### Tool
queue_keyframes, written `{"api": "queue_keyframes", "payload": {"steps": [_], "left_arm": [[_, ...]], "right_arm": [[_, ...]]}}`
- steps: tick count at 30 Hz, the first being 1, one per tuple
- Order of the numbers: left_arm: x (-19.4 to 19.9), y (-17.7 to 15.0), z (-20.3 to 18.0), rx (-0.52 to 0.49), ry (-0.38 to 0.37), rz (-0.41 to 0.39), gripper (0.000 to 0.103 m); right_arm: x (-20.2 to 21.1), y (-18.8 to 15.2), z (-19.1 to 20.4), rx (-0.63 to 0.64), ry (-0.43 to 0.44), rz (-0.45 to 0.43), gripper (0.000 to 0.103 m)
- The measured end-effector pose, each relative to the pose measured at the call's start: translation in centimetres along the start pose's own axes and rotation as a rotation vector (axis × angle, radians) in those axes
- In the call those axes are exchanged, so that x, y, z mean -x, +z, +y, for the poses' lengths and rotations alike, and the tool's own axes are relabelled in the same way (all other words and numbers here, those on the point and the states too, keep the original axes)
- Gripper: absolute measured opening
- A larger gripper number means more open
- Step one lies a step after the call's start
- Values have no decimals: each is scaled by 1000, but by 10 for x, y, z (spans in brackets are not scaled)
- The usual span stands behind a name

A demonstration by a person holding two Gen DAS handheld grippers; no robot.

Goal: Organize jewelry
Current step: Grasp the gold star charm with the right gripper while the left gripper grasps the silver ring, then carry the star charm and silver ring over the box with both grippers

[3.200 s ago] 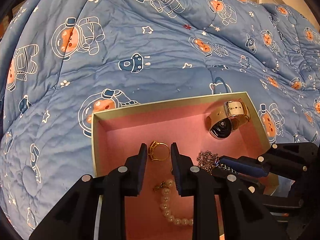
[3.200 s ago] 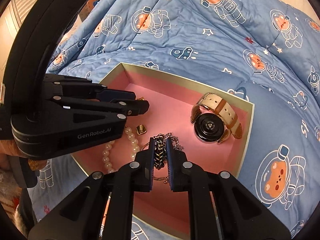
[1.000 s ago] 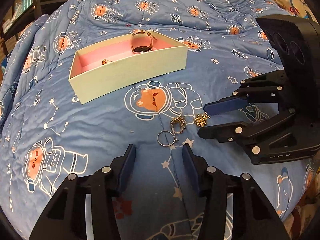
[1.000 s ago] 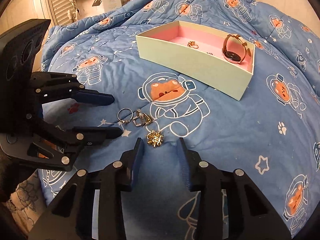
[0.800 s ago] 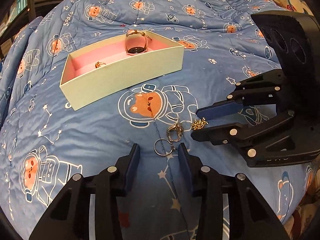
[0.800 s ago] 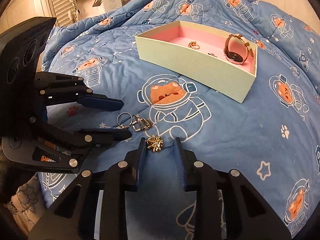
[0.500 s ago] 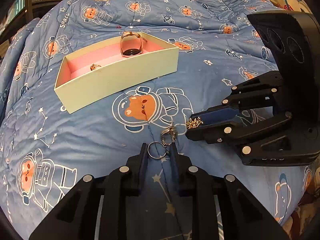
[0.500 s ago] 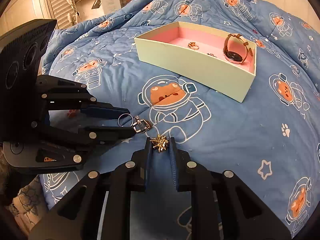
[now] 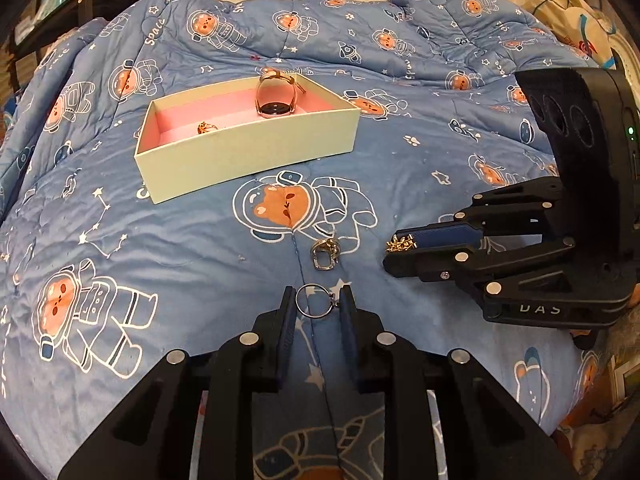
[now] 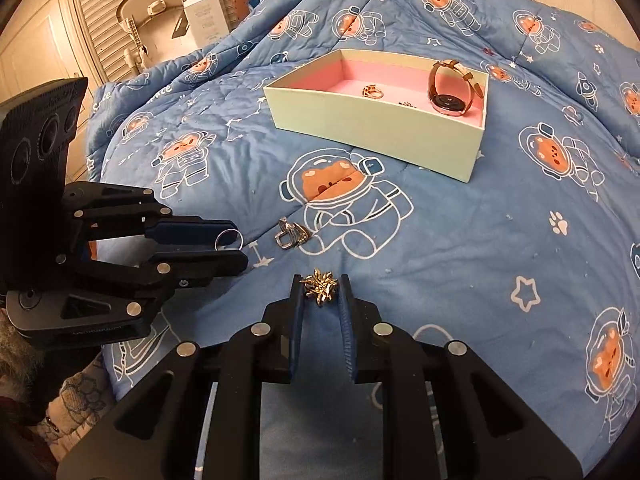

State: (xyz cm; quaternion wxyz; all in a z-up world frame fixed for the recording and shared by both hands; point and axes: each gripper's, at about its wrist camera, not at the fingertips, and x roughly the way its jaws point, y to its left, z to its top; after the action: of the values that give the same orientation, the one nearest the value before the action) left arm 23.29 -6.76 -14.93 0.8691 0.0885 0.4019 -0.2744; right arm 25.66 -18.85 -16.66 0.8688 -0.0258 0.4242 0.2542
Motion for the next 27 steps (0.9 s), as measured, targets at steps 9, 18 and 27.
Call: {"api": "queue_keyframes", "payload": {"steps": [9, 18, 27], "left_arm": [[31, 2, -1, 45, 13, -39, 21], [48, 29, 0, 44, 11, -94, 21], [51, 72, 22, 61, -6, -130, 21]], "right_arm": [[28, -2, 6, -19, 15, -42, 18], [51, 27, 8, -9, 31, -107, 18], [63, 75, -2, 16, 40, -164, 18]]}}
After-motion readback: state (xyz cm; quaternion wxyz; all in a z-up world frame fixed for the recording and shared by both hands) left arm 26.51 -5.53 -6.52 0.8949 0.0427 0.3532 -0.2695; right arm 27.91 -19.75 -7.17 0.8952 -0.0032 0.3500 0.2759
